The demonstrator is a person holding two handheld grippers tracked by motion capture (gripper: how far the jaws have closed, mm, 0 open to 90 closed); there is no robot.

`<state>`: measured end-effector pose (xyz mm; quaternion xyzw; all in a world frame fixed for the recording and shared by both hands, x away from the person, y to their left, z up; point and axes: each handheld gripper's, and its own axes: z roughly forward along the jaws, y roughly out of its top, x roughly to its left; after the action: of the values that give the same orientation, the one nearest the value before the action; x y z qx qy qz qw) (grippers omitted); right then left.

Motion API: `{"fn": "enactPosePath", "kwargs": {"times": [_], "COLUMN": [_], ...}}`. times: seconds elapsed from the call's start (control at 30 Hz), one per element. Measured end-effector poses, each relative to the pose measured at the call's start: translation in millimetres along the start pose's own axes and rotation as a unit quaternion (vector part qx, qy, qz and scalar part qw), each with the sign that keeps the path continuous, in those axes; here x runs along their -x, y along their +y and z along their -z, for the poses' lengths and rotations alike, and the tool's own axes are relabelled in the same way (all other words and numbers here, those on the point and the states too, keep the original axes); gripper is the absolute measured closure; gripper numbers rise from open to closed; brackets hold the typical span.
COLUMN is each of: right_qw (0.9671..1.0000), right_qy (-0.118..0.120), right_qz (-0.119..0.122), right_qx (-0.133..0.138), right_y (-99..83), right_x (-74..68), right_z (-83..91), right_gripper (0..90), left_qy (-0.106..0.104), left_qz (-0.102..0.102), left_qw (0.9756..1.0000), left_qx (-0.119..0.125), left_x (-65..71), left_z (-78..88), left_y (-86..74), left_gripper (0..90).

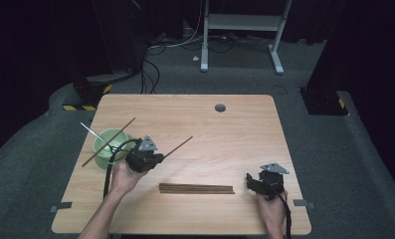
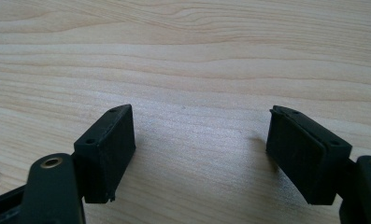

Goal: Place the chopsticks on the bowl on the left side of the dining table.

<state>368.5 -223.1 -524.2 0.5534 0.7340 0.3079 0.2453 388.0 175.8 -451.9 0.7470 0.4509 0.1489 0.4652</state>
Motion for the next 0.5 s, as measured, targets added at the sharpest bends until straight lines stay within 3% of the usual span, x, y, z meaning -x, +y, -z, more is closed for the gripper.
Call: {"fn": "enactPosePath", "kwargs": {"times": [0.2,0.5], "right_qw": [1.0000,1.0000], "right_qy": [0.000,0.000], "right_qz": [0.000,0.000], "right_qx": [0.000,0.000], "right_y": [0.0,0.0], "right_x": [0.0,0.0], "right_z": [0.0,0.0], "right_gripper": [23.2,23.2], "left_qy": [0.002,0.000], "left_qz": [0.002,0.024], "left_qw": [1.0000,0.9995], "left_qx": [0.004,0.020], "left_x": [-4.6,-12.3], "left_z": [8.3,21.2], "left_y": [1.3,3.6], "left_gripper": [84.7,84.7]}}
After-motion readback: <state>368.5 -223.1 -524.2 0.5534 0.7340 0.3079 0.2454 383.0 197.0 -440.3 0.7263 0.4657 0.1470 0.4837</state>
